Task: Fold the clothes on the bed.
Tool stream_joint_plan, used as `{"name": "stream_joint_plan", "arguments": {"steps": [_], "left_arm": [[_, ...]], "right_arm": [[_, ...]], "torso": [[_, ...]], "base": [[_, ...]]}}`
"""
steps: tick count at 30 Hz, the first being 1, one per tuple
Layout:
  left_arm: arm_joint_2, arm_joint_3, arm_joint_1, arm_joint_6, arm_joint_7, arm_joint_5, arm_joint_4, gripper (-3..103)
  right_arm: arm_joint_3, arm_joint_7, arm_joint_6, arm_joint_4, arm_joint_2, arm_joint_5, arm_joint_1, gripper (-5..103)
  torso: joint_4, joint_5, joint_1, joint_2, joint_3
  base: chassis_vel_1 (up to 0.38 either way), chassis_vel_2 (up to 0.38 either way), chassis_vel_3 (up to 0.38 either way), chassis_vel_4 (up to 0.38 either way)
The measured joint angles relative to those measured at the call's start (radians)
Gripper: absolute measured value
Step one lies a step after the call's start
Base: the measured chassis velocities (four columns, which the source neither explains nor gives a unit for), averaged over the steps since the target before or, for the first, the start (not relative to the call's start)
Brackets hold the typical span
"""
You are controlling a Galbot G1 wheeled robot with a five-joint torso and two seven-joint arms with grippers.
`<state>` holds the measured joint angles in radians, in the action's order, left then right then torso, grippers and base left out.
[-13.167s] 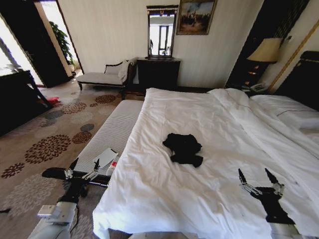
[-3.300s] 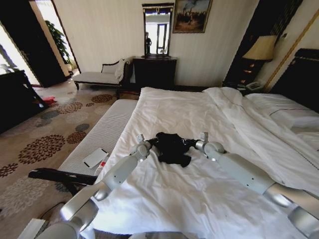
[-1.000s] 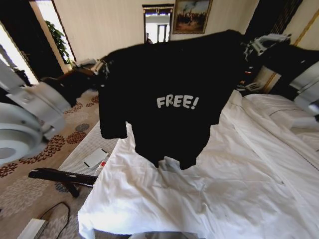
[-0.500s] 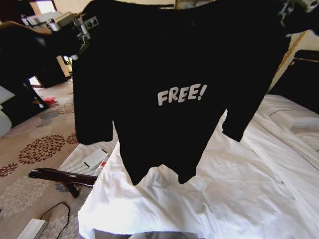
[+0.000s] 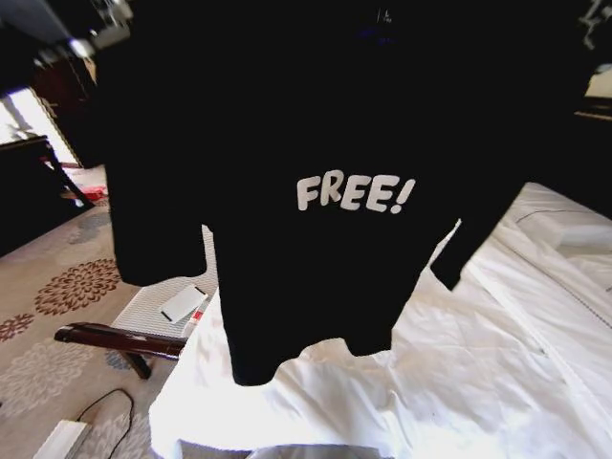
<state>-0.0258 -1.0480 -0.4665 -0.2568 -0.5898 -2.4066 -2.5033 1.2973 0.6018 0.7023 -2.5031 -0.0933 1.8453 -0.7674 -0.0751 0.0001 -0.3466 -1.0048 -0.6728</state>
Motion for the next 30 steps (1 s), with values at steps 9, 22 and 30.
{"name": "stream_joint_plan", "arguments": {"steps": [9, 22, 30], "left_arm": [[0.061, 0.012, -0.019, -0.046, -0.161, -0.014, 0.000, 1], [0.155, 0.326, -0.033, -0.102, -0.204, 0.274, 0.001, 1], [0.259, 0.576, -0.094, -0.188, -0.147, 0.559, 0.006, 1]], "right_arm": [[0.068, 0.251, 0.026, -0.003, -0.013, 0.155, -0.018, 1], [-0.159, 0.178, 0.015, -0.002, -0.105, -0.132, -0.143, 1], [-0.222, -0.164, -0.104, 0.032, -0.167, -0.583, -0.444, 1]], "torso": [[-0.0002, -0.0006, 0.000, 0.000, 0.000], [0.0002, -0.0001, 0.000, 0.000, 0.000], [-0.0004, 0.0001, 0.000, 0.000, 0.000]], "base": [[0.000, 0.000, 0.000, 0.000], [0.000, 0.000, 0.000, 0.000], [0.000, 0.000, 0.000, 0.000]]}}
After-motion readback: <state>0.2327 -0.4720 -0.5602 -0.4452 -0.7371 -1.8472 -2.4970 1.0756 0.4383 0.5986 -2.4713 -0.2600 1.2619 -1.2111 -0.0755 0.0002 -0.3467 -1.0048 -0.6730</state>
